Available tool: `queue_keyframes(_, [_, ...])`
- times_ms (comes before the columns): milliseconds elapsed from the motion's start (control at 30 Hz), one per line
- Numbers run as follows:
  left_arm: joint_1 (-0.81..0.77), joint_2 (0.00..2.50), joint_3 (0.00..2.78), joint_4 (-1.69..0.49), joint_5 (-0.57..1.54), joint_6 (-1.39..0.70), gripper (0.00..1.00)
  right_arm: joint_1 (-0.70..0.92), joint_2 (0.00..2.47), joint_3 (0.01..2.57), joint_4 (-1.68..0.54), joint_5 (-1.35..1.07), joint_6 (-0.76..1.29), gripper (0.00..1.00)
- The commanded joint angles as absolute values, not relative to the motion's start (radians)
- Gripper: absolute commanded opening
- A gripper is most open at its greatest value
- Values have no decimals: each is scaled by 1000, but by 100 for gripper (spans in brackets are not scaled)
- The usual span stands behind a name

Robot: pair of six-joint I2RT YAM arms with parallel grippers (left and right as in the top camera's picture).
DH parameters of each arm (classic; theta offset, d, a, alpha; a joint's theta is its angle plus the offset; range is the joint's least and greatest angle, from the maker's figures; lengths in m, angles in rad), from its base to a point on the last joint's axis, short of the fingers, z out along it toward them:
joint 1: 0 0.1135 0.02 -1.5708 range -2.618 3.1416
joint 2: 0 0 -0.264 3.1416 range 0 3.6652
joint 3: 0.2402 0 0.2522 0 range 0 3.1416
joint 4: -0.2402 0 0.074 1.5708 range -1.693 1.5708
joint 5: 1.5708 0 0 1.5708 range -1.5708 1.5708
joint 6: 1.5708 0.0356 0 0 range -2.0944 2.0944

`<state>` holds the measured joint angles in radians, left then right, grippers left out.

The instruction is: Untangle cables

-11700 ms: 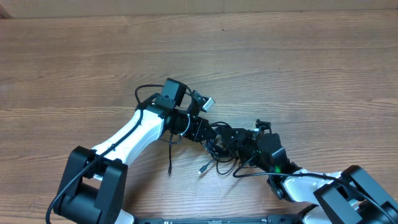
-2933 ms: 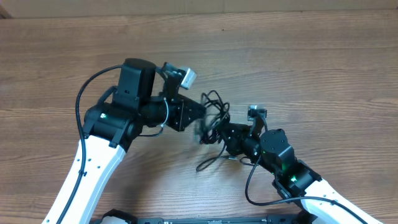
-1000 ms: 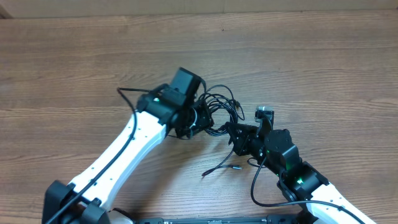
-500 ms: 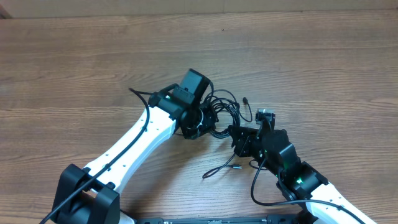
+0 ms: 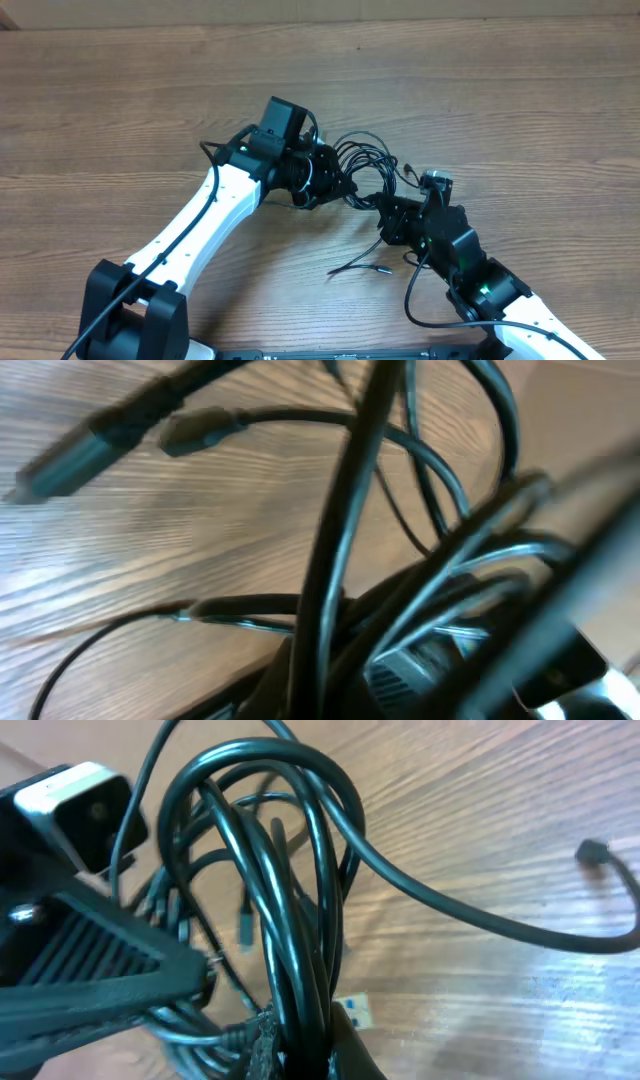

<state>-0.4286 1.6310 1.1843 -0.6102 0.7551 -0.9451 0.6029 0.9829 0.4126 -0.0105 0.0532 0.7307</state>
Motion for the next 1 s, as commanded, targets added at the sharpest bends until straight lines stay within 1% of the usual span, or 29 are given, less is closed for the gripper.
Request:
queue_keyframes(0, [-377,1580,1224,-564,1000,-883,4,606,1082,379,-55,191,706,4])
queue_keyframes(200, [-365,1580,1224,-563,1114,-760,4,605,1165,379,46,229,705,4])
queue_keyframes(300, [-365,1580,1224,-565,1120,-653,5,605,1174,379,96,266,705,4])
queue_keyframes(400, [-365,1580,1224,-575,1114,-553,18,604,1174,379,134,276,705,4])
queue_keyframes(467, [-367,1580,1224,-598,1093,-503,20,604,1174,379,156,278,704,4])
queue_keyframes(533, [-368,1580,1224,-643,1035,-493,19,604,1174,379,173,281,704,4])
queue_keyframes(633, [-368,1581,1224,-729,928,-493,5,604,1174,379,201,280,702,4])
queue_keyframes(767, [-368,1581,1224,-819,774,-494,5,604,1174,379,225,279,701,4])
queue_keyframes(833, [-369,1582,1224,-842,732,-494,4,604,1174,379,228,267,702,4])
queue_keyframes(867, [-370,1582,1224,-851,722,-495,5,604,1174,379,227,260,701,4])
queue_keyframes(900, [-374,1582,1224,-855,714,-499,13,604,1174,379,227,257,701,4])
queue_keyframes(933, [-380,1582,1224,-857,702,-514,18,604,1174,379,227,257,702,4])
queue_keyframes(967, [-387,1582,1224,-856,689,-533,19,605,1174,379,227,257,702,4])
